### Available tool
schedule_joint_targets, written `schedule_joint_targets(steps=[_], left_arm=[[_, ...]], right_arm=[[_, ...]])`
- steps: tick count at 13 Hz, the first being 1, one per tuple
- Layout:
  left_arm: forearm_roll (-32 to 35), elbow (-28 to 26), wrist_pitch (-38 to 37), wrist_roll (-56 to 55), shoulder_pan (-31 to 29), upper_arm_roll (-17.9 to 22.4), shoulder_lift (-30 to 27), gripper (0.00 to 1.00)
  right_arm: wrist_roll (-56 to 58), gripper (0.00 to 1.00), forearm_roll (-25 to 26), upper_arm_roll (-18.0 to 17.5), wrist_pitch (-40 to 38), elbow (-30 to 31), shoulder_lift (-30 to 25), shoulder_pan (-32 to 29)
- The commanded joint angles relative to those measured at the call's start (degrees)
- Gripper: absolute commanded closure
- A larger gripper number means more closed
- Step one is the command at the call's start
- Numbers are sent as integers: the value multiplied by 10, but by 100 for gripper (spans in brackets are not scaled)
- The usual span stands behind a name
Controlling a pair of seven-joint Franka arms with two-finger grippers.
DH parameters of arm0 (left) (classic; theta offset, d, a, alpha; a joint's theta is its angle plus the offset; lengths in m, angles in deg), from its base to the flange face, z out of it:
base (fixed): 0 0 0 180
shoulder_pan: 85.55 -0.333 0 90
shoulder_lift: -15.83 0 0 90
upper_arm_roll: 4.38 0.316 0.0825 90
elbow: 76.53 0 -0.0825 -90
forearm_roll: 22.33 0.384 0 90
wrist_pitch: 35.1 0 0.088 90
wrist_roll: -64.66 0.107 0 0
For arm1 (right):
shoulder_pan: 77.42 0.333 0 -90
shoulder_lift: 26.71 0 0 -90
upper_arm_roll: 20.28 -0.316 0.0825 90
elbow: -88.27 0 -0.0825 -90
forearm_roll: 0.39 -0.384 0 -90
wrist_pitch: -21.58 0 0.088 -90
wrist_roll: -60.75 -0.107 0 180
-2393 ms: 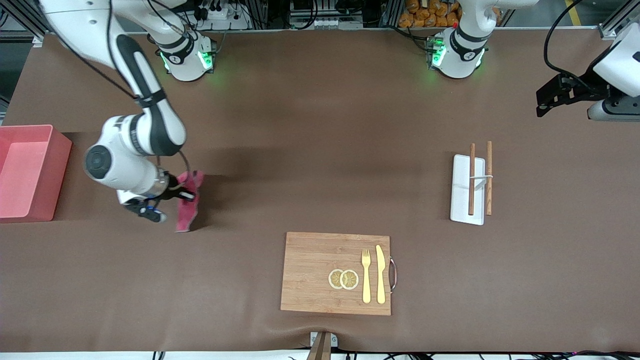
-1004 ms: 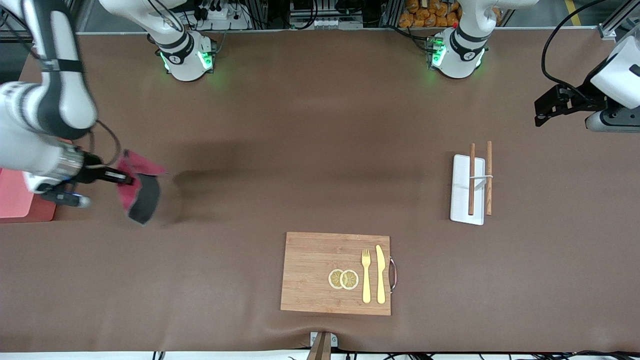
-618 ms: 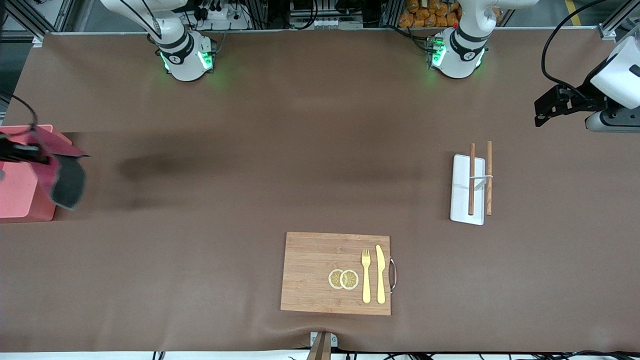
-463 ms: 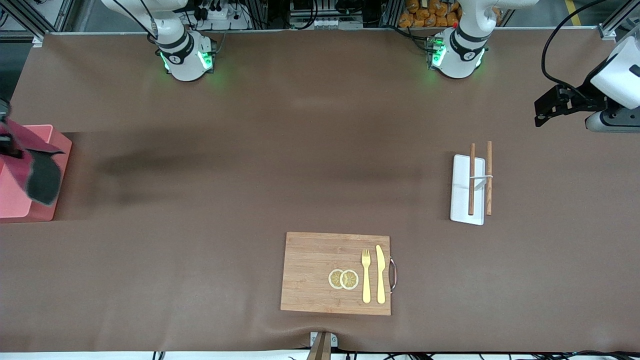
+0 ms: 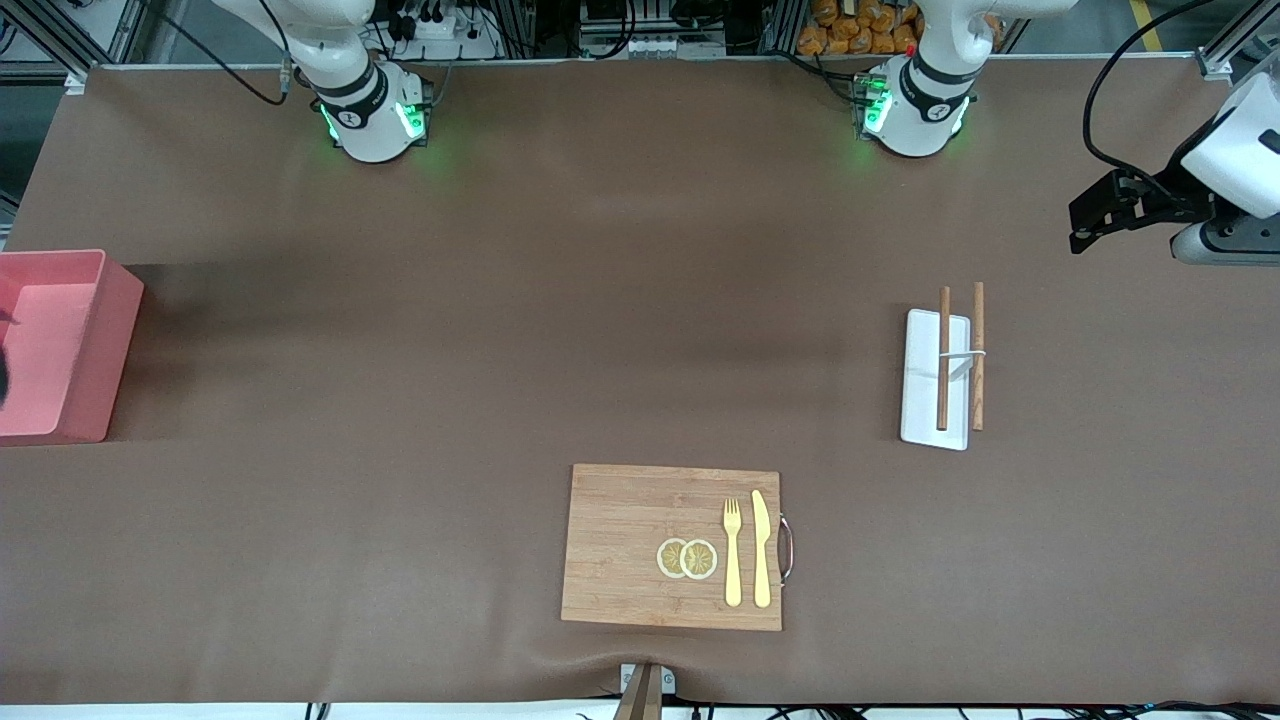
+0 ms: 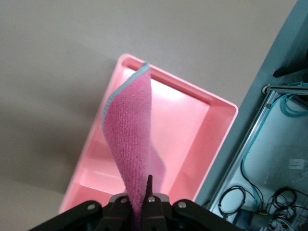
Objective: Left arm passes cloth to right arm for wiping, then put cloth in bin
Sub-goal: 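Move the cloth over the pink bin and open the right gripper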
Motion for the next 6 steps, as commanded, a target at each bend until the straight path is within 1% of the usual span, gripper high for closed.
schedule_joint_targets(steps=[1,3,4,5,6], left_arm=[[-10,4,2,-9,1,2,1,0],[-10,4,2,-9,1,2,1,0],[-10,4,2,-9,1,2,1,0],[-10,4,2,-9,1,2,1,0],[-11,4,2,-9,1,2,1,0]], right_arm=[[44,100,-56,-14,24,-28,74,-40],[92,100,-127,-14,27,-26,121,-57],[129,100,-149,-14,37,-27,139,-62],[140,83,-158,-14,36,-24,144,-65],[140,1,-159,-14,35,-24,146,-63]])
